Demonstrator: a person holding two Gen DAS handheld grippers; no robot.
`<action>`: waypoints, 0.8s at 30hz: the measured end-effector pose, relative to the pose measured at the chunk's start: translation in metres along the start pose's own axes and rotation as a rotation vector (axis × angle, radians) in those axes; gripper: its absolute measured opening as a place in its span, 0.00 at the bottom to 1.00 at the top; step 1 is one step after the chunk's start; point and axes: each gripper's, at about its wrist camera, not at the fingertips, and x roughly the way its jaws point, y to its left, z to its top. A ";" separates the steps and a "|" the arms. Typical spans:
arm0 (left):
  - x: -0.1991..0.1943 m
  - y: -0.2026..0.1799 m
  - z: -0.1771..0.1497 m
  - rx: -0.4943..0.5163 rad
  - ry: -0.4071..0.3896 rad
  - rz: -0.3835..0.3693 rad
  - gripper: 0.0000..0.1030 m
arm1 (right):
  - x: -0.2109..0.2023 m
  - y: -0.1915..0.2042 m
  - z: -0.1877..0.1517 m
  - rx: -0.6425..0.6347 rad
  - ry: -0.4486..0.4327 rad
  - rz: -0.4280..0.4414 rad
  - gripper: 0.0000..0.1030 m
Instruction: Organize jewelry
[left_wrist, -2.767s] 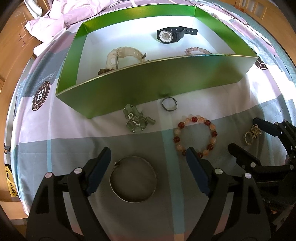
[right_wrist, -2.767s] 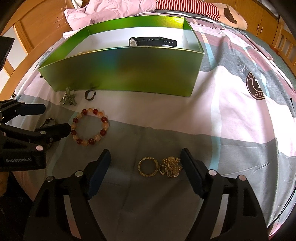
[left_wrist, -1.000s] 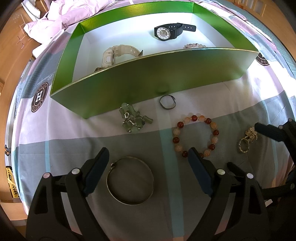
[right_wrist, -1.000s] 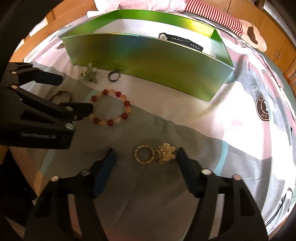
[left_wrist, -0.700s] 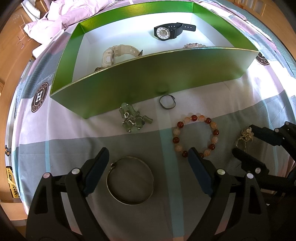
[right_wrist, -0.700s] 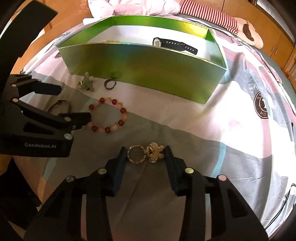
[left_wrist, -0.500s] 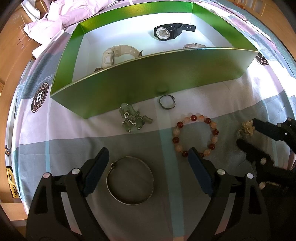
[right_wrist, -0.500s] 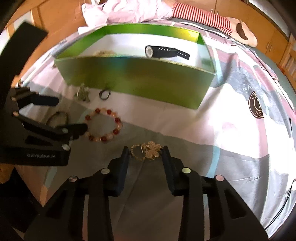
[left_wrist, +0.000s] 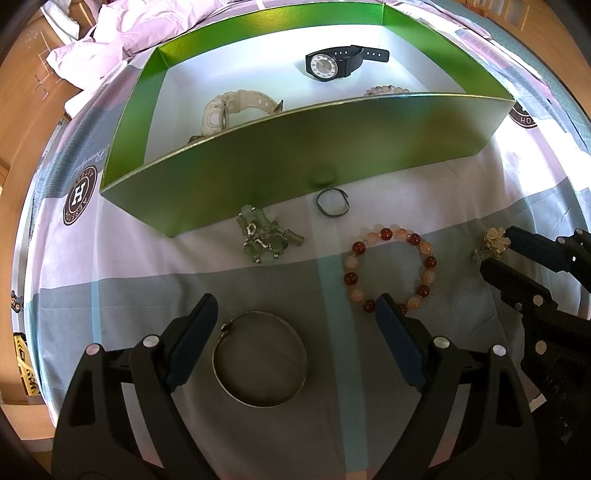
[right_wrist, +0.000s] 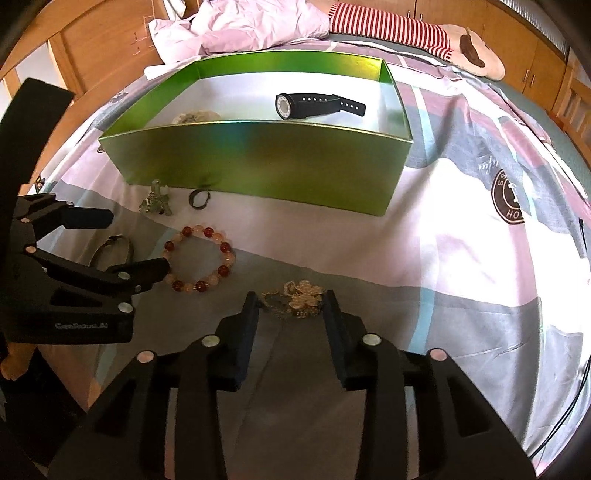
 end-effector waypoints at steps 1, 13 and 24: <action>0.000 0.000 0.000 0.000 0.000 0.000 0.84 | 0.000 0.000 0.000 0.002 -0.001 -0.004 0.49; -0.007 0.004 0.003 -0.007 -0.016 -0.012 0.84 | -0.003 -0.005 -0.002 0.025 -0.010 -0.018 0.53; -0.023 0.066 0.007 -0.208 -0.021 -0.266 0.84 | -0.013 -0.038 0.002 0.179 -0.036 -0.024 0.54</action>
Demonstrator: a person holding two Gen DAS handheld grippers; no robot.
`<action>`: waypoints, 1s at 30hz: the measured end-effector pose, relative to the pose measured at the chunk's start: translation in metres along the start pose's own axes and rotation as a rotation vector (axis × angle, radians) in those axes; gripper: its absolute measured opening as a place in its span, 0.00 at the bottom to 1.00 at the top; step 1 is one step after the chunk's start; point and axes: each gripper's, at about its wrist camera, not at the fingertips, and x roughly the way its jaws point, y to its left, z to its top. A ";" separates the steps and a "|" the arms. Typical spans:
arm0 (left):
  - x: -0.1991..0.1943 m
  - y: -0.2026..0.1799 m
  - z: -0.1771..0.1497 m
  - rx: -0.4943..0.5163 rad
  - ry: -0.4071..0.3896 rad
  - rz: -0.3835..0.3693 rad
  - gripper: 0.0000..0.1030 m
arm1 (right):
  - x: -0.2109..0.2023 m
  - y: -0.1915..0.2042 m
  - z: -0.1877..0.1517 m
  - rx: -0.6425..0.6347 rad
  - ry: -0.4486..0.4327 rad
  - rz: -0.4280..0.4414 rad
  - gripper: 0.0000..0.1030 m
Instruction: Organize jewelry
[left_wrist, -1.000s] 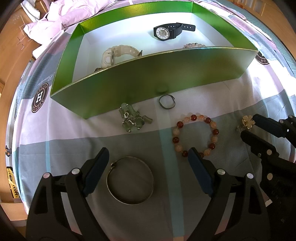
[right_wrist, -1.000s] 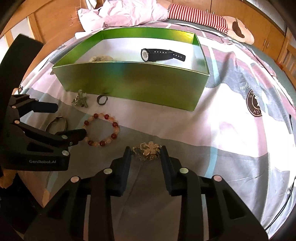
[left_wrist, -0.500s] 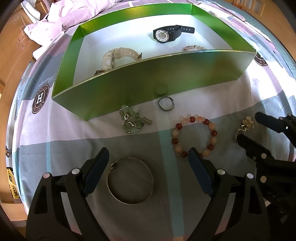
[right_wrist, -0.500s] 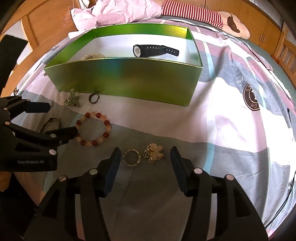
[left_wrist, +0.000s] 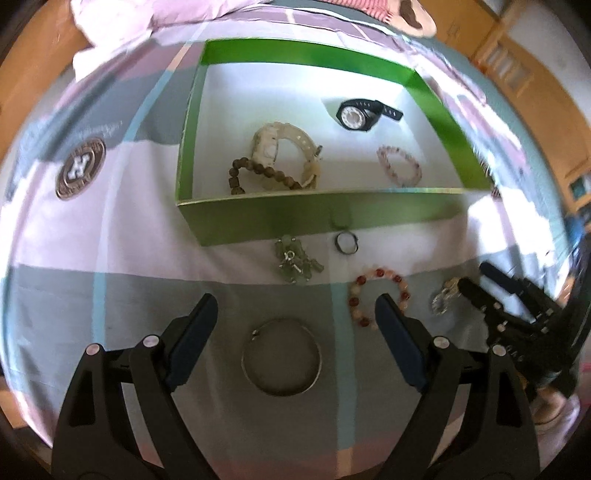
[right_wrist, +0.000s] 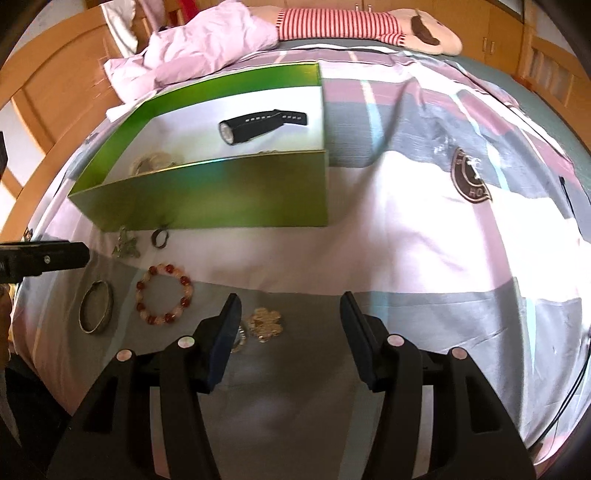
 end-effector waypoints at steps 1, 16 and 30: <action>0.002 0.004 0.002 -0.027 0.006 -0.030 0.84 | 0.000 0.000 0.000 0.001 0.002 -0.007 0.54; 0.020 -0.017 -0.022 0.128 0.120 0.084 0.84 | 0.019 0.051 -0.021 -0.292 0.074 -0.020 0.59; 0.044 -0.010 -0.038 0.153 0.198 0.193 0.84 | 0.017 0.015 -0.005 -0.086 0.028 -0.018 0.42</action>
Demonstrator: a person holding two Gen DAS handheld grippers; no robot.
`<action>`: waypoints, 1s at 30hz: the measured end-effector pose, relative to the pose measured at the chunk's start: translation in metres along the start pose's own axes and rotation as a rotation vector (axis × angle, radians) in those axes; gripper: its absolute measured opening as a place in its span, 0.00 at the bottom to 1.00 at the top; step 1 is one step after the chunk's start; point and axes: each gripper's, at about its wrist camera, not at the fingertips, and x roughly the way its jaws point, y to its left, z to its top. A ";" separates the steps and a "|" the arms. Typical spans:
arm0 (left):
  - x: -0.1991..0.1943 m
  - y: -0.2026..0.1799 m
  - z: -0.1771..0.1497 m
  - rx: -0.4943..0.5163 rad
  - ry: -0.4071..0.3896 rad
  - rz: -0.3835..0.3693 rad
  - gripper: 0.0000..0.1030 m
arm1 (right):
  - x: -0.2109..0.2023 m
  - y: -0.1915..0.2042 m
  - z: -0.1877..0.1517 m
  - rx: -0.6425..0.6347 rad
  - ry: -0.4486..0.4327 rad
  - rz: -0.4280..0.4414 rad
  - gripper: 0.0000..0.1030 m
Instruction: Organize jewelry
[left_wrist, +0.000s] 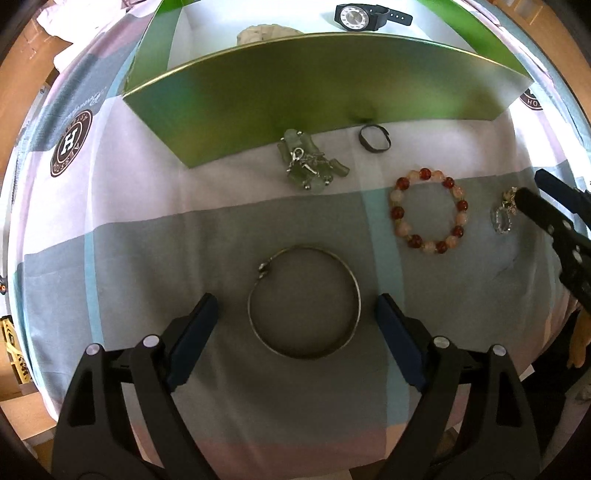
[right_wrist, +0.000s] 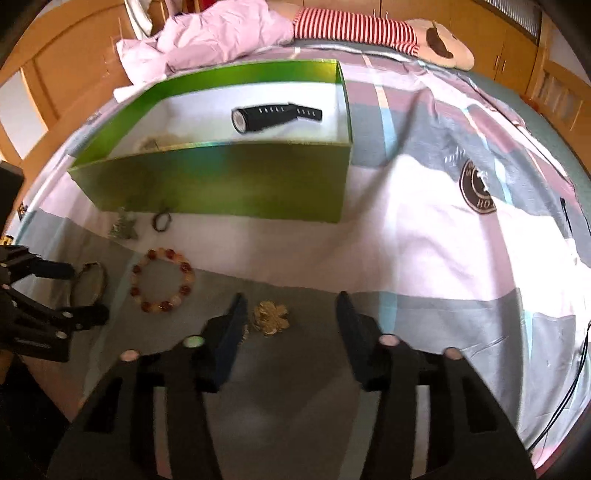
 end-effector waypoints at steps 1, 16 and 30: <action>0.000 0.001 0.000 -0.002 0.000 -0.002 0.84 | 0.002 0.001 -0.001 -0.004 0.007 0.002 0.39; -0.011 -0.010 0.000 0.008 -0.099 0.012 0.56 | 0.003 0.006 -0.002 -0.024 -0.015 -0.002 0.20; -0.073 -0.019 0.007 0.044 -0.310 0.015 0.56 | -0.033 0.016 0.016 -0.032 -0.142 0.029 0.20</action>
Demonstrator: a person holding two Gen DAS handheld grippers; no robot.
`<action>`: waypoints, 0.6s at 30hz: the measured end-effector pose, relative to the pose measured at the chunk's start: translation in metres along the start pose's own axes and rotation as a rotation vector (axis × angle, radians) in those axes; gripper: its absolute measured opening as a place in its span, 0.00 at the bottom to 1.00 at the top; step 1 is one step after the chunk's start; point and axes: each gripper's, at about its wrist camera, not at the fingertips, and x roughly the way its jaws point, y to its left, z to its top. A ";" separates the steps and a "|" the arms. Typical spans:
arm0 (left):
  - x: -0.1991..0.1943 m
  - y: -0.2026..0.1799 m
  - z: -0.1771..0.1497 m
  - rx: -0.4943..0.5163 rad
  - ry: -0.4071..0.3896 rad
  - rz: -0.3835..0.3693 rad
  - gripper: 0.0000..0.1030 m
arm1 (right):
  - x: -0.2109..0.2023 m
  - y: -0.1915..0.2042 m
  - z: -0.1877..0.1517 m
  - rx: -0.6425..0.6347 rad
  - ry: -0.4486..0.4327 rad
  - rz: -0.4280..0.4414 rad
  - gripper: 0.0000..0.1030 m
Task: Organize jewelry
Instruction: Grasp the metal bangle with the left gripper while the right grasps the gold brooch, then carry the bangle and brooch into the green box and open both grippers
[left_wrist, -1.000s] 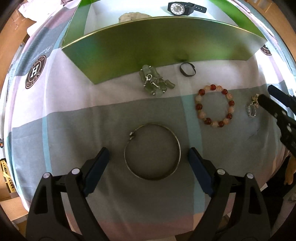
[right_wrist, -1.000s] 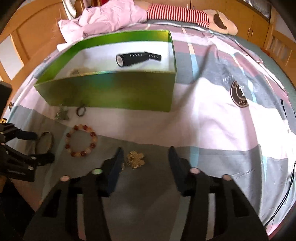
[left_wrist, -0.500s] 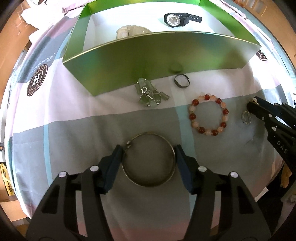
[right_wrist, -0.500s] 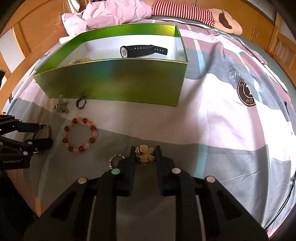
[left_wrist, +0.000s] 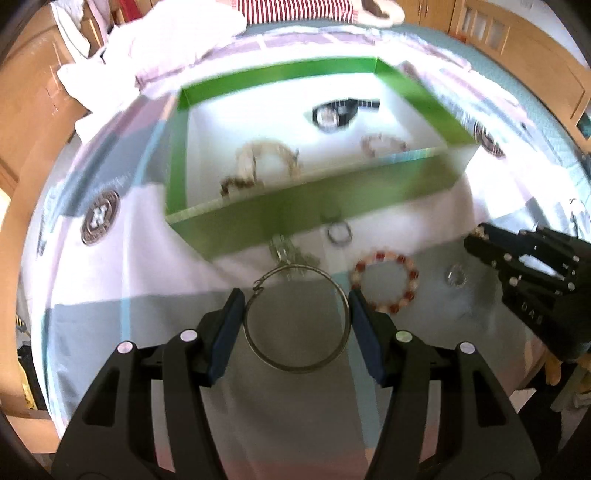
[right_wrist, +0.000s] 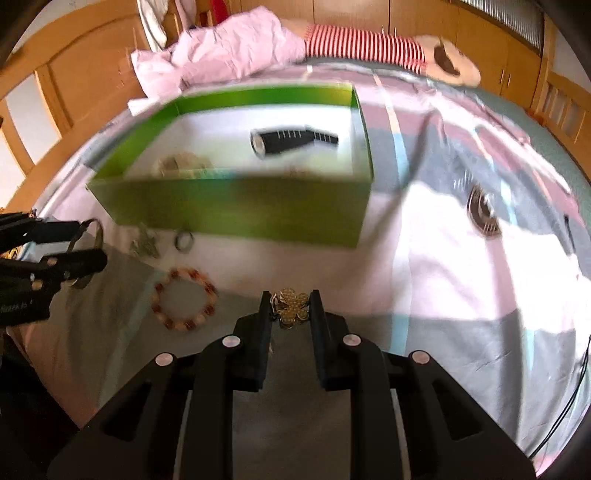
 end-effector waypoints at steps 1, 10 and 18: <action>-0.005 0.002 0.005 -0.003 -0.022 -0.002 0.56 | -0.005 0.001 0.006 -0.001 -0.022 0.007 0.20; -0.024 0.045 0.087 -0.180 -0.195 -0.075 0.56 | 0.000 0.009 0.091 0.046 -0.143 0.040 0.20; 0.034 0.053 0.111 -0.239 -0.126 -0.051 0.56 | 0.065 0.023 0.112 -0.005 -0.031 -0.057 0.20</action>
